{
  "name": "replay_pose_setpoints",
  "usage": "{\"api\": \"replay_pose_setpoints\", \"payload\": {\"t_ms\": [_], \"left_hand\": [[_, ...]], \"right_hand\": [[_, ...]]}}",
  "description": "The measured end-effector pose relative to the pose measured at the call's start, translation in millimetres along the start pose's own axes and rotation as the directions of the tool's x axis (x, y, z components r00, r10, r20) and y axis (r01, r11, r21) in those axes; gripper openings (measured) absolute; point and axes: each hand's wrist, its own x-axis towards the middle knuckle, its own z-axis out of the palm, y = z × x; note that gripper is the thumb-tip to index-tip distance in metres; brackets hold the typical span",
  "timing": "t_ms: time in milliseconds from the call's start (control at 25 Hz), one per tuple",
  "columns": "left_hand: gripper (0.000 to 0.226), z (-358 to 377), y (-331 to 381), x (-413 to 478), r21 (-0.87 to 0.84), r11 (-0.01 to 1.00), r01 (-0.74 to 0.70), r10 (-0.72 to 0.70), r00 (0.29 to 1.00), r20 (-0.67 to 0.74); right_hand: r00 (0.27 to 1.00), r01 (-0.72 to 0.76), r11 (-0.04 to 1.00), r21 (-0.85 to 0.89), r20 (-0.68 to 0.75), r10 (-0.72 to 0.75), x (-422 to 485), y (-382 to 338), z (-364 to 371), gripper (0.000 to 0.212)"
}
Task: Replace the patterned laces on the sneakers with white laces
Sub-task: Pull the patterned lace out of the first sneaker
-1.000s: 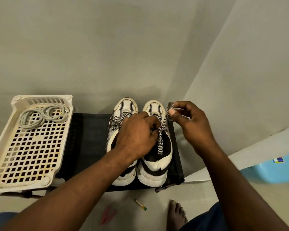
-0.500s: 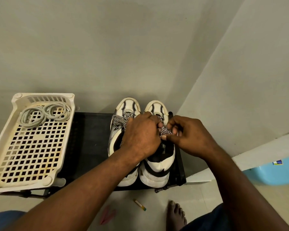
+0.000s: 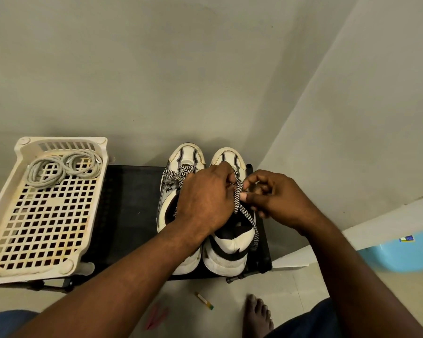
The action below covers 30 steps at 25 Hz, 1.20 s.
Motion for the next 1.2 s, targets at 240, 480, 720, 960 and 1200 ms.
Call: {"api": "replay_pose_setpoints", "payload": {"t_ms": [240, 480, 720, 960, 1200], "left_hand": [[0.041, -6.2, 9.0, 6.8, -0.498, 0.838, 0.224, -0.270, 0.963, -0.020], [0.014, -15.8, 1.9, 12.9, -0.287, 0.934, 0.211, -0.235, 0.970, -0.053], [0.015, -7.2, 5.6, 3.4, 0.053, 0.999, -0.013, 0.006, 0.990, 0.137], [0.017, -6.9, 6.0, 5.4, 0.065, 0.997, 0.047, -0.054, 0.992, 0.113], [0.015, -6.5, 9.2, 10.2, 0.039, 0.986, 0.164, -0.166, 0.985, 0.040]], "right_hand": [[0.991, 0.052, 0.995, -0.087, -0.122, -0.063, 7.8, -0.4, 14.4, 0.024], [0.982, 0.026, 0.997, -0.075, -0.184, -0.039, 8.5, -4.2, 11.8, 0.021], [0.996, -0.045, 0.999, -0.025, -0.080, 0.043, 4.8, -1.9, -0.3, 0.011], [0.993, -0.031, 1.000, -0.004, -0.114, 0.030, 6.4, -1.0, 13.9, 0.018], [0.988, -0.149, 0.979, 0.137, -0.008, 0.151, 8.0, 3.8, 12.4, 0.021]]}}
